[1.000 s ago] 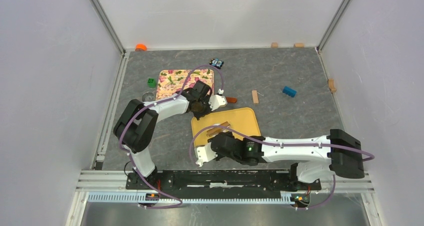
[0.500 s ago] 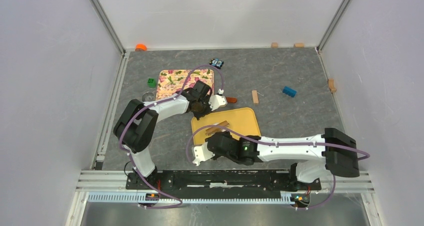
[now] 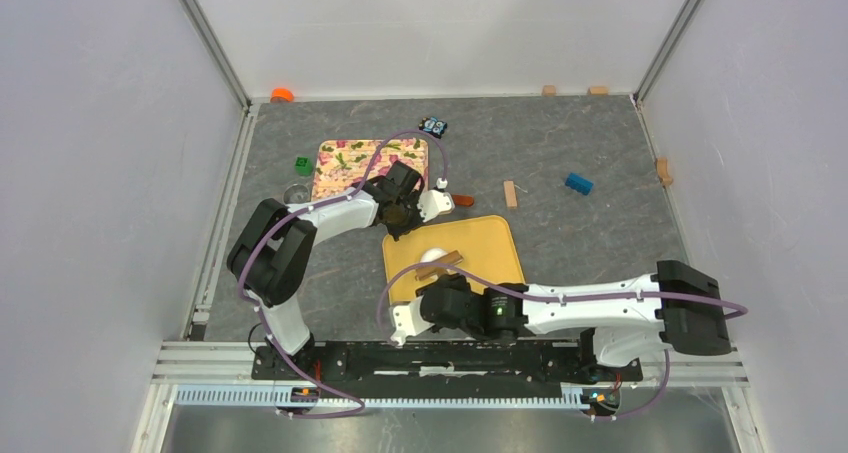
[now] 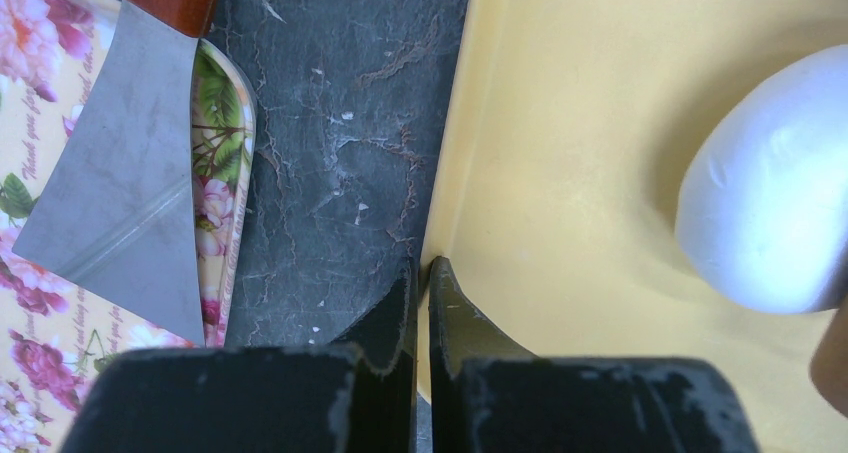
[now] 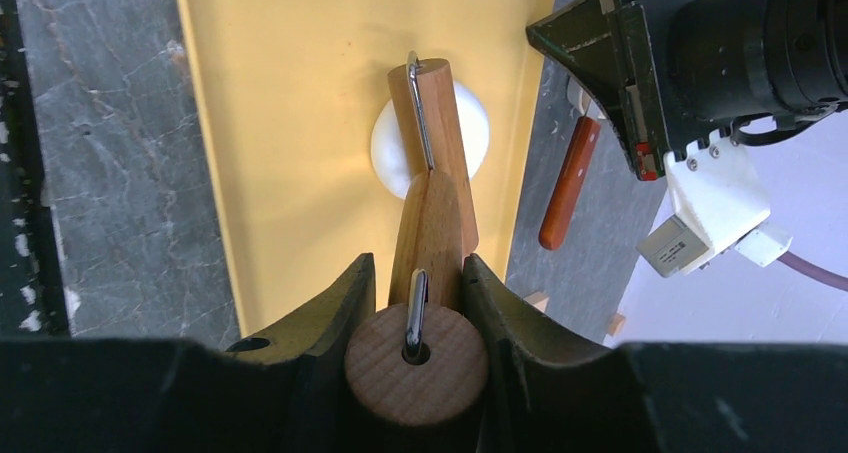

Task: Roll out the dumpling wrappers from the dough
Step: Flatten out the dough on the work surface.

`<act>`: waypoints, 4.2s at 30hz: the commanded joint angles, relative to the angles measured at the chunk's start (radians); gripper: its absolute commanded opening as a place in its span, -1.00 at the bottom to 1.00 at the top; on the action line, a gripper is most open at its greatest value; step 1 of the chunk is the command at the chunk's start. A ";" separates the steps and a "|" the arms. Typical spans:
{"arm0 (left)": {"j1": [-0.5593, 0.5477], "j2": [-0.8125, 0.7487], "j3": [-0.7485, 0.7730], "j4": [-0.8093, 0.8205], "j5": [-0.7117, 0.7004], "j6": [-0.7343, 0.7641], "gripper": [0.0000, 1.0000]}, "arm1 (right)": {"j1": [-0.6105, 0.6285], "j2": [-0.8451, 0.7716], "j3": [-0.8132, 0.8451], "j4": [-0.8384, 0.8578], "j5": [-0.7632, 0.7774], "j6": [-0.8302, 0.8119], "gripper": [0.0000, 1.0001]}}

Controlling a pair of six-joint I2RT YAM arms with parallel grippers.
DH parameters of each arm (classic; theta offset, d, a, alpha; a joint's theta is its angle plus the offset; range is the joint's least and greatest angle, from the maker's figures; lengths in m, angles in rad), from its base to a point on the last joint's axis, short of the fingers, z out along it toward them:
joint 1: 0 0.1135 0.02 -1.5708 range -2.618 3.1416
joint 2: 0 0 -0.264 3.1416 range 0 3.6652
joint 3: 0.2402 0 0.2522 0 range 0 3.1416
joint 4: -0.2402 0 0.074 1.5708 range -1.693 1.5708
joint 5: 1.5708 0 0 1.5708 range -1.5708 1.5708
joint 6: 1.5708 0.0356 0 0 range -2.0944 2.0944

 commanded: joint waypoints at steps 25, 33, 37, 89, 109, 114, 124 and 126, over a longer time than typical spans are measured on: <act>-0.014 0.115 -0.054 -0.016 -0.052 0.029 -0.96 | -0.104 0.132 0.041 -0.065 -0.164 -0.105 -1.00; -0.015 0.116 -0.056 -0.016 -0.055 0.029 -0.96 | 0.006 0.026 -0.047 -0.178 -0.147 0.086 -1.00; -0.016 0.114 -0.056 -0.016 -0.055 0.030 -0.95 | 0.007 -0.002 -0.067 -0.137 -0.104 0.051 -1.00; -0.021 0.114 -0.060 -0.013 -0.062 0.030 -0.96 | -0.107 0.208 -0.021 -0.047 -0.182 -0.065 -1.00; -0.021 0.116 -0.058 -0.012 -0.064 0.030 -0.96 | -0.085 0.219 -0.039 -0.063 -0.187 -0.044 -1.00; -0.021 0.116 -0.059 -0.012 -0.064 0.030 -0.96 | -0.071 0.204 -0.021 -0.108 -0.195 0.005 -1.00; -0.023 0.114 -0.060 -0.013 -0.063 0.033 -0.96 | 0.021 0.088 -0.106 -0.119 -0.142 0.106 -1.00; -0.022 0.115 -0.060 -0.013 -0.063 0.031 -0.96 | -0.018 0.124 -0.094 -0.091 -0.151 0.058 -1.00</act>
